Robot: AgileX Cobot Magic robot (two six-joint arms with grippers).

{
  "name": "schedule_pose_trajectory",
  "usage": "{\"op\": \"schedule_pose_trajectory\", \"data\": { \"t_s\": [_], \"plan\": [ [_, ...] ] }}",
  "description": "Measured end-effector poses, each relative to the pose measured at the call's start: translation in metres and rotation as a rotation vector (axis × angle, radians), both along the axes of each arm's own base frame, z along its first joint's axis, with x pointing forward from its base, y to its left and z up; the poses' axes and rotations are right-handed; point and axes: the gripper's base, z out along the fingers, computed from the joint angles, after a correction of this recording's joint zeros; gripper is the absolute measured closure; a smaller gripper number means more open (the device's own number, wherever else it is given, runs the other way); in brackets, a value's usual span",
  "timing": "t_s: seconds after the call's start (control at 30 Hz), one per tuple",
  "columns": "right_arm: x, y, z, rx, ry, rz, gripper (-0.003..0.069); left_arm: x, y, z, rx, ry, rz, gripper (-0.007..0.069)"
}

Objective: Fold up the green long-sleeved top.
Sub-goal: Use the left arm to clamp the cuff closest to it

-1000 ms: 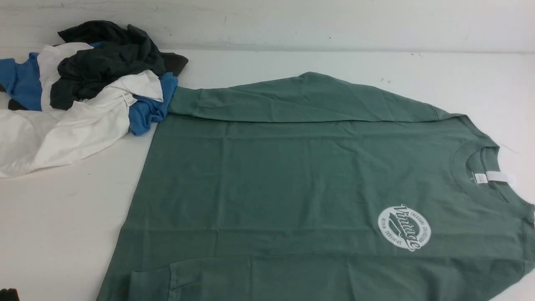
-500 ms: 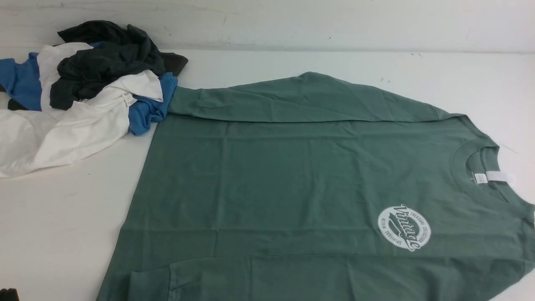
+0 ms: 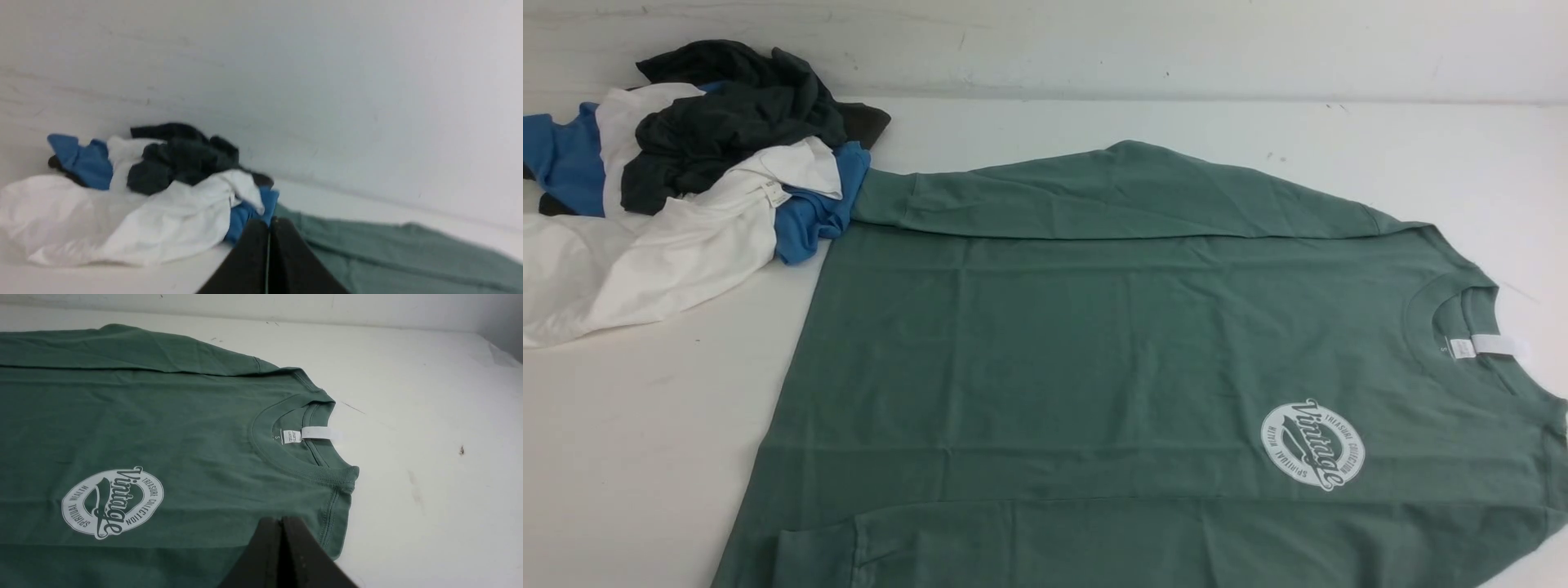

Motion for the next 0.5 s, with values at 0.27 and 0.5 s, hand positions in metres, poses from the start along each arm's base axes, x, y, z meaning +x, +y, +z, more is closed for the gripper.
{"op": "schedule_pose_trajectory", "data": {
  "t_s": [0.27, 0.5],
  "plan": [
    [0.002, 0.005, 0.020, 0.702, -0.274, 0.001, 0.0673, -0.006, 0.004, 0.019, -0.112, -0.223, 0.009, 0.0629],
    [0.001, 0.001, 0.030, 0.906, -0.399, -0.008, 0.0673, -0.023, 0.005, 0.074, -0.218, -0.414, -0.025, 0.0629]
  ]
}}
